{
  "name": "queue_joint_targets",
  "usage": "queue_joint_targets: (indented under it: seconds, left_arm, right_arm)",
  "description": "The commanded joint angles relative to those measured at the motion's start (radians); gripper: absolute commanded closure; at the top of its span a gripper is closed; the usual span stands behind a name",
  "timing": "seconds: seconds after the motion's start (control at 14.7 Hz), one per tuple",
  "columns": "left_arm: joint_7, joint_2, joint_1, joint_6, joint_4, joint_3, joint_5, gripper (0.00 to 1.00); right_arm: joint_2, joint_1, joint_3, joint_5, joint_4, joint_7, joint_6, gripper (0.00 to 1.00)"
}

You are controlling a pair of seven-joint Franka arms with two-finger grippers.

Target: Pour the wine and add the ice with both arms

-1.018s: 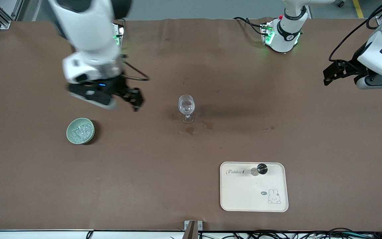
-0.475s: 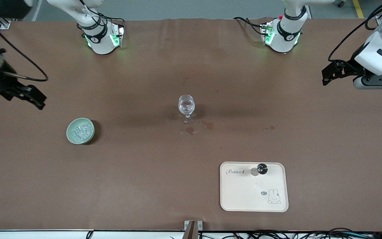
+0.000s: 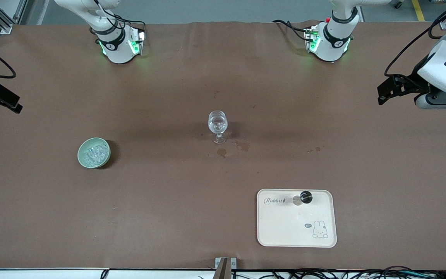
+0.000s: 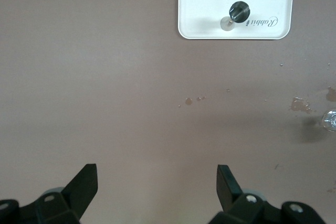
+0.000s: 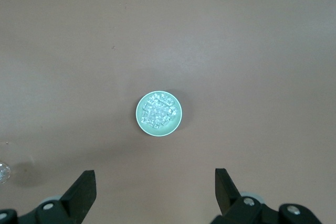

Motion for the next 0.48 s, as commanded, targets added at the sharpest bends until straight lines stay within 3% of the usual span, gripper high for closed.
queue_joint_targets:
  seconds: [0.0,0.41]
  left_arm:
    - [0.009,0.006,0.001,-0.019,0.023,0.000,0.002,0.00]
    - [0.006,0.004,-0.001,-0.033,0.023,-0.002,0.002,0.00]
  right_arm:
    - [-0.034,-0.011,0.003,0.040,-0.050,-0.015,0.035,0.00]
    - [-0.032,0.007,-0.005,0.043,-0.050,-0.015,0.038,0.00]
